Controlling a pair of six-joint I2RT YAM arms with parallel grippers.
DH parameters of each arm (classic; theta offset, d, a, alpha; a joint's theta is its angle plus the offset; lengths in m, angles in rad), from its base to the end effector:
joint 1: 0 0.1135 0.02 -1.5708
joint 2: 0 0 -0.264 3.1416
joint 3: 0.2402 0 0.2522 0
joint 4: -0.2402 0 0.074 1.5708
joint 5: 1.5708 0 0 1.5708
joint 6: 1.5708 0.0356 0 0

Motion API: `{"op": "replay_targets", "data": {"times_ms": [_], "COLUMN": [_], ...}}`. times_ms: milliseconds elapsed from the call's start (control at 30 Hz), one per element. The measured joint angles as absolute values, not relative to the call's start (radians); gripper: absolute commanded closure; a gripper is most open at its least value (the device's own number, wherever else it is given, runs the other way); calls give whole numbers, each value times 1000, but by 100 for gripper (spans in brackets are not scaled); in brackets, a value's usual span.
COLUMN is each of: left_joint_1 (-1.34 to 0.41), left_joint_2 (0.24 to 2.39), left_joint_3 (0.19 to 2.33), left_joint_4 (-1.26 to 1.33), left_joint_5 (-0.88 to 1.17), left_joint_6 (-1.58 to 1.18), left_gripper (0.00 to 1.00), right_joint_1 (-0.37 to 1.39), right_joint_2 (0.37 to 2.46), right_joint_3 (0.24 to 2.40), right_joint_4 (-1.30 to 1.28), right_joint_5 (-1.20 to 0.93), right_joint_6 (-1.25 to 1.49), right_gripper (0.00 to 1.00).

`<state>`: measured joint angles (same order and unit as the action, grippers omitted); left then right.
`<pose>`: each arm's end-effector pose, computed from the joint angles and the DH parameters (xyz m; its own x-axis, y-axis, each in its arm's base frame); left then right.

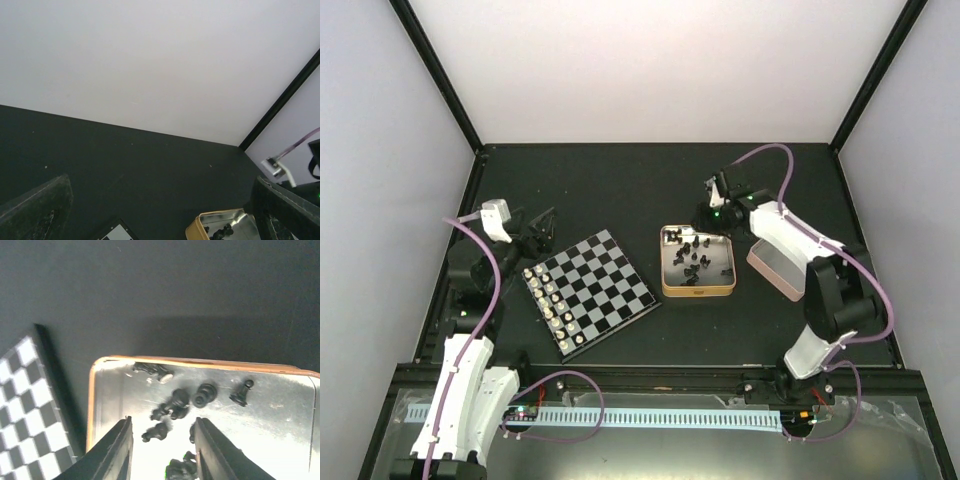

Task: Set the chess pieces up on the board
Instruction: Pick up the chess piece from the storage box.

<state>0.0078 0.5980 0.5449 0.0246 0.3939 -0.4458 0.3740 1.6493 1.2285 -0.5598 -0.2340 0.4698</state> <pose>0.1565 -0.0124 0.3060 -0.1880 -0.3996 -0.8972 0.3274 0.8357 -0.4409 0.3221 0.1353 0.2411 -0.9049 0.1179 -0.4090 -0.0739 0.9028 0.4237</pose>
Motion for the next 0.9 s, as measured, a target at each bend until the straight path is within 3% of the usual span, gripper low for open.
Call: {"op": "replay_targets", "data": {"times_ms": [533,900], "left_joint_1": [8,8], "left_joint_2": [609,611], "left_joint_3": [545,545], "left_joint_4": [24,24], "left_joint_5": [394,395], "left_joint_6": [-446,-447], "left_gripper": [1,1], "right_joint_1": [452,464], "right_joint_2": [1872,1932], "right_joint_3": [1316,1350], "right_joint_4": [-656,-664], "right_joint_5": [-50,21], "right_joint_6": [430,412], "right_gripper": [68,87]}}
